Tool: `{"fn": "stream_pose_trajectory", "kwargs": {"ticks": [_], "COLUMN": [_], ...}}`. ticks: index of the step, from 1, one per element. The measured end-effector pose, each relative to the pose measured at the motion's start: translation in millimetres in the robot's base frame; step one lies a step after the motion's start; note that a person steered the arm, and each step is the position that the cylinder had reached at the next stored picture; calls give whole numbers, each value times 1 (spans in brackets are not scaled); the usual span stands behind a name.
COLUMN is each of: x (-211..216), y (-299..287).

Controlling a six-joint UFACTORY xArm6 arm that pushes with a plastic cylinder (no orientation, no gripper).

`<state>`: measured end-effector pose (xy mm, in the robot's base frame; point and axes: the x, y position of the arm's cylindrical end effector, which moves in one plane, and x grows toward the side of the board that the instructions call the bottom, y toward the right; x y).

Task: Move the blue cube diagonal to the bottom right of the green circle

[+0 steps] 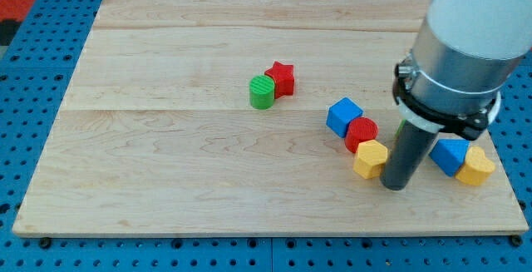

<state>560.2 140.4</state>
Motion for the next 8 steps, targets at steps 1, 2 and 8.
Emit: {"fn": "stream_pose_trajectory", "kwargs": {"ticks": [1, 2, 8], "x": [0, 0, -45], "y": [-25, -9, 1]}}
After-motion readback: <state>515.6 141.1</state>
